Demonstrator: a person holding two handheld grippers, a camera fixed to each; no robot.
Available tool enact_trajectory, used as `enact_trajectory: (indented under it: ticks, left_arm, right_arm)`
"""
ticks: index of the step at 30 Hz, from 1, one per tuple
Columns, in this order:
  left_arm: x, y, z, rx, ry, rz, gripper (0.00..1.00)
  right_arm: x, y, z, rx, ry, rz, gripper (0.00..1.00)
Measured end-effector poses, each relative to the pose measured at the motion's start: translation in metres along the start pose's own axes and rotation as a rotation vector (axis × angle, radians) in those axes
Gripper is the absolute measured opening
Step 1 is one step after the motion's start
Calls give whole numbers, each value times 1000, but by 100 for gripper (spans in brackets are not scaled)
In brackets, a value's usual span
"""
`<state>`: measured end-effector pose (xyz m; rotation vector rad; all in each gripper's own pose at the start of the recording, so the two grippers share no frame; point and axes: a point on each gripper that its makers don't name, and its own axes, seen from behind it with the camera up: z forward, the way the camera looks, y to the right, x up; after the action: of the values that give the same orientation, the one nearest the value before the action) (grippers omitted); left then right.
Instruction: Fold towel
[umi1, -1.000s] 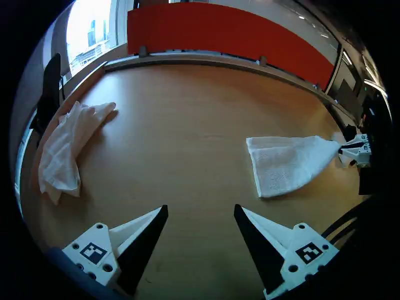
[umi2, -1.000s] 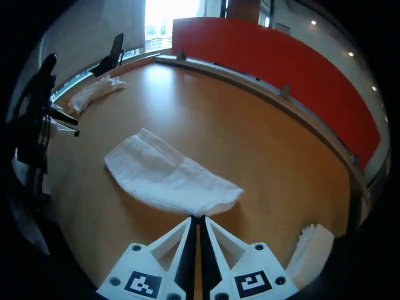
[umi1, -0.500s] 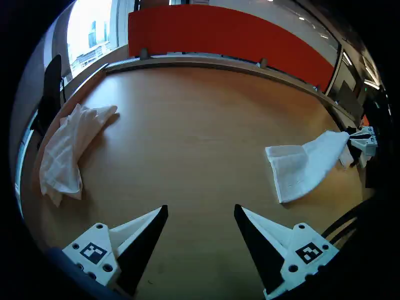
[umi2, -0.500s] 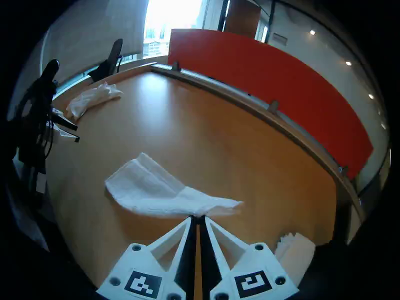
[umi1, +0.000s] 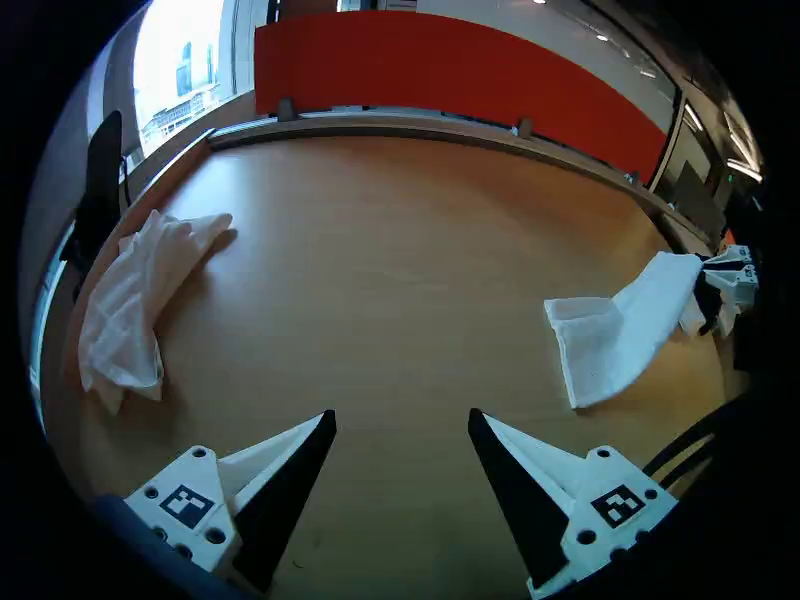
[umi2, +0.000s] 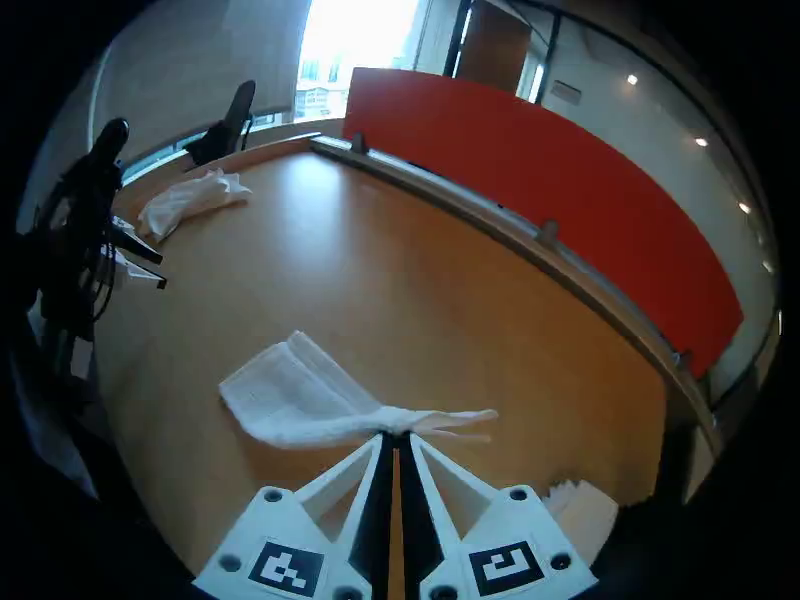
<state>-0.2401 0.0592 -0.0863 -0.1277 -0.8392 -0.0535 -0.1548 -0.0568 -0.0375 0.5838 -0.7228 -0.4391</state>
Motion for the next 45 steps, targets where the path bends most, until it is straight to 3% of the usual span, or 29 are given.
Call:
enact_trajectory:
  ticks: [26, 45]
  left_arm:
    - [0, 12, -3, -20, 10, -1, 99]
    - [-3, -8, -17, 13, 29, -47, 99]
  right_arm:
    - [7, -73, 36, 148, -7, -80, 4]
    - [8, -123, 68, 286, -47, -155, 4]
